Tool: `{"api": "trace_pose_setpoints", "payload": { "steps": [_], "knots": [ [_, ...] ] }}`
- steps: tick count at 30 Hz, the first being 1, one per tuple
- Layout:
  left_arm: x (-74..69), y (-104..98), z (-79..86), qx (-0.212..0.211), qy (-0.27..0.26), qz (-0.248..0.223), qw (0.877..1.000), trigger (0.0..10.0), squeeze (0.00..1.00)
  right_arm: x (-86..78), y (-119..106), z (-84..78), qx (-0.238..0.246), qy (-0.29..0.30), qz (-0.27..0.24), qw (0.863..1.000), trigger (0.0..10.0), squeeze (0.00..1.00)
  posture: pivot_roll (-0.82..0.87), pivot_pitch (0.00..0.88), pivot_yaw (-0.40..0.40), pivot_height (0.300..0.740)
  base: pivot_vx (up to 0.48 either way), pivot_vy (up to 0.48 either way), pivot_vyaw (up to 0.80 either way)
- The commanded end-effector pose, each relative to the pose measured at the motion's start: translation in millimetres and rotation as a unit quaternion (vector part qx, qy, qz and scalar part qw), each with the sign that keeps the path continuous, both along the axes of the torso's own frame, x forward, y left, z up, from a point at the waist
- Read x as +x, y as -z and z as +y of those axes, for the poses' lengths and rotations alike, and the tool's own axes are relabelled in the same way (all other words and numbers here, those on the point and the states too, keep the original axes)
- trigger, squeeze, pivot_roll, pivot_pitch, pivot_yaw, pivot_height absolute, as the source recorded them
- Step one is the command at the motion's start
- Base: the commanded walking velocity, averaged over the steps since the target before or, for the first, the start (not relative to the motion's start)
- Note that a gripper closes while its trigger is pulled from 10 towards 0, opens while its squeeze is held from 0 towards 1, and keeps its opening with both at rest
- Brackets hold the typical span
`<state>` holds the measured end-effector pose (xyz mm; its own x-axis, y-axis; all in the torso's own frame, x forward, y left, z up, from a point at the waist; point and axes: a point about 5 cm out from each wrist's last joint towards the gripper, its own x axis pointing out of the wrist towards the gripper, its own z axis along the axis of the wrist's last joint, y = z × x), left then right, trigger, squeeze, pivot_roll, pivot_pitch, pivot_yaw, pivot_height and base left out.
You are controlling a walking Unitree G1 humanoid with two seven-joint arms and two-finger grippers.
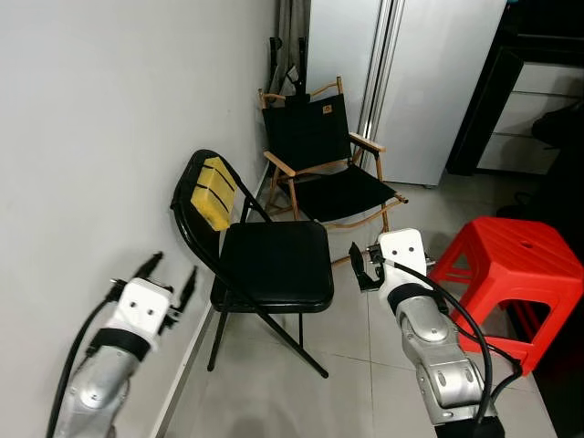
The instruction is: Building children table
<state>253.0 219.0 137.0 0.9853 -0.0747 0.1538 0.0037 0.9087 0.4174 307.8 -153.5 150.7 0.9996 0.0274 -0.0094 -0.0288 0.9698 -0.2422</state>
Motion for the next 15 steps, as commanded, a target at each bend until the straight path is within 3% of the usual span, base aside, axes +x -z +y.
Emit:
{"api": "trace_pose_setpoints", "payload": {
  "steps": [1,15],
  "knots": [
    [0.2,4.7,6.0,0.012,-0.016,0.015,1.000,10.0,0.00,-0.2,-1.8,3.5,0.007,-0.013,-0.006,1.000,10.0,0.00,-0.07,0.000,-0.031,0.711,0.000,0.000,0.00],
    [-1.4,10.3,10.5,0.033,-0.023,0.028,0.999,10.0,0.00,-4.4,-9.2,12.4,0.018,-0.058,-0.028,0.998,10.0,0.00,-0.07,0.000,-0.030,0.651,0.000,0.000,0.00]
  ]
}}
